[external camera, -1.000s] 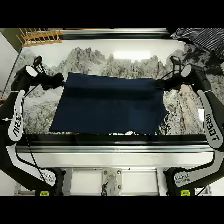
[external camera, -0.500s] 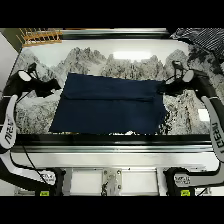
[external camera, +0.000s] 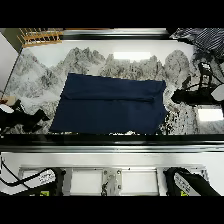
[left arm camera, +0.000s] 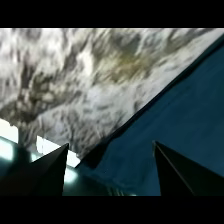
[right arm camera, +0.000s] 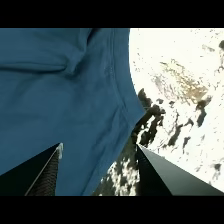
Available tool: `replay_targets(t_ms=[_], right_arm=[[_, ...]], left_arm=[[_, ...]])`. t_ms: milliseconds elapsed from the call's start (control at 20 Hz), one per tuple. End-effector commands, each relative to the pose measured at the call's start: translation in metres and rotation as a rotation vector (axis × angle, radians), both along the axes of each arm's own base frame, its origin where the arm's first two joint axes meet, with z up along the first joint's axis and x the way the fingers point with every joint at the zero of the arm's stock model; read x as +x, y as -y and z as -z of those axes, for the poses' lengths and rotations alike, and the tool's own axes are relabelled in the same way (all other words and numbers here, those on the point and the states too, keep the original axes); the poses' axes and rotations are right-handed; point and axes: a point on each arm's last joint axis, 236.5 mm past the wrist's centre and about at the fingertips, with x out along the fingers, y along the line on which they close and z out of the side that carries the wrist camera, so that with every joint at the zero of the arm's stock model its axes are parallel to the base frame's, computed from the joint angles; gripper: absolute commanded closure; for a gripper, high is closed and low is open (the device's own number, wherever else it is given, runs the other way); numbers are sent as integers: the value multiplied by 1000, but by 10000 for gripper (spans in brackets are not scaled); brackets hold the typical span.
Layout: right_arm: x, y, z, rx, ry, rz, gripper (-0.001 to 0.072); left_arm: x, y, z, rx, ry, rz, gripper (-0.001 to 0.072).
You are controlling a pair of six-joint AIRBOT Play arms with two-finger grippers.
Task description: Fold the clothes and pants, and hang the long-sleeved shirts on hangers.
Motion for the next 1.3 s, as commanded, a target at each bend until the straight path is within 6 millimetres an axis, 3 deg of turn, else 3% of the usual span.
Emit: replay_targets(t_ms=[0,200,250,400,600,700,900,1100,1150,1250], right_arm=[[-13,-9,0,40,4,1,204],[-14,-14,1,60,-2,-1,203],[-16,-13,4,62,-11,1,204],[-38,-14,32,83,-115,14,202],[-101,-18,109,203,-386,226,202],[-117,-36,140,300,-430,297,202],[-114,-72,170,484,-399,357,203],[-105,-90,185,459,-373,316,205],[-103,-97,187,463,-371,308,265],[-106,-107,187,459,-375,272,484]], left_arm=[[-25,28,23,-112,-24,-76,154],[-11,59,31,-161,-11,-34,156],[-9,64,31,-155,-14,-3,249],[-3,76,28,-145,-4,49,687],[5,73,7,-104,80,99,697],[8,72,-1,-89,110,114,697],[10,71,-5,-82,125,113,697],[11,71,-5,-82,126,112,697],[11,71,-5,-82,126,112,697],[10,71,-5,-83,125,113,697]])
